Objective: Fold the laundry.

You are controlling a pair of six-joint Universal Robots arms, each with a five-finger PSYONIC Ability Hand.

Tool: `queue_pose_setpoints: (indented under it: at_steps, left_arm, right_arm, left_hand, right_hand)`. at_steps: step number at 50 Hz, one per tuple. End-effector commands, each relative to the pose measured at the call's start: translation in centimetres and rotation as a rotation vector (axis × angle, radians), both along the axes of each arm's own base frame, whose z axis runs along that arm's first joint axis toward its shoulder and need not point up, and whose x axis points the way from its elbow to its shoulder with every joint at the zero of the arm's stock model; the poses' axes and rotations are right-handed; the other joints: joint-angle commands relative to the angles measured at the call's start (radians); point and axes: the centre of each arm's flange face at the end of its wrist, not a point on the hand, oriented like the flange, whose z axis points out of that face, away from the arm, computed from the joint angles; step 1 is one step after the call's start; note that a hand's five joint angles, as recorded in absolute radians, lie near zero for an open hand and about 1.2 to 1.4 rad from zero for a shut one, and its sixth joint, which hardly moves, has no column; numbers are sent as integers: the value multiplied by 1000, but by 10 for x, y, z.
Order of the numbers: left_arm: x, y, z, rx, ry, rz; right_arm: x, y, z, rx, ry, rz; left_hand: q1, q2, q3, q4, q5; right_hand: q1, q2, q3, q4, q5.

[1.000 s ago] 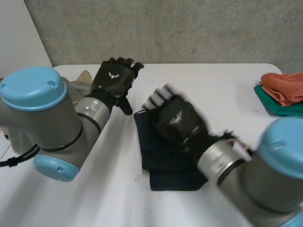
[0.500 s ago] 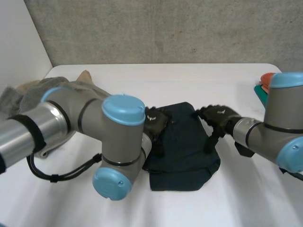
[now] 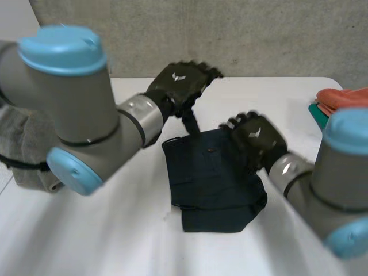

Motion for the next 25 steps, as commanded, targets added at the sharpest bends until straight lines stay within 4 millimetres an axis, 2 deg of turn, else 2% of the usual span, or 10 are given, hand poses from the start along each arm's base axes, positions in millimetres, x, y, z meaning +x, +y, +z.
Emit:
queue_pose_setpoints:
  at_steps: [1,10,16,25]
  left_arm:
    - [-3,6,13,6,29,-215]
    - [-3,6,4,41,14,-224]
    - [-3,7,2,46,13,-225]
    - [-3,7,1,52,14,-223]
  right_arm:
    - [-7,46,-50,88,63,54]
    - [-2,43,-73,7,11,59]
    - [7,22,-78,-85,-31,25]
    - [21,1,-83,-127,-43,-2]
  left_hand:
    - [25,6,4,18,-11]
    - [22,3,1,15,-14]
    - [19,0,-2,12,-17]
    - [19,0,-2,12,-17]
  right_hand:
    - [-19,-19,-39,-41,-48]
    - [-19,-19,-39,-41,-48]
    - [-19,-19,-39,-41,-48]
    - [-19,-19,-39,-41,-48]
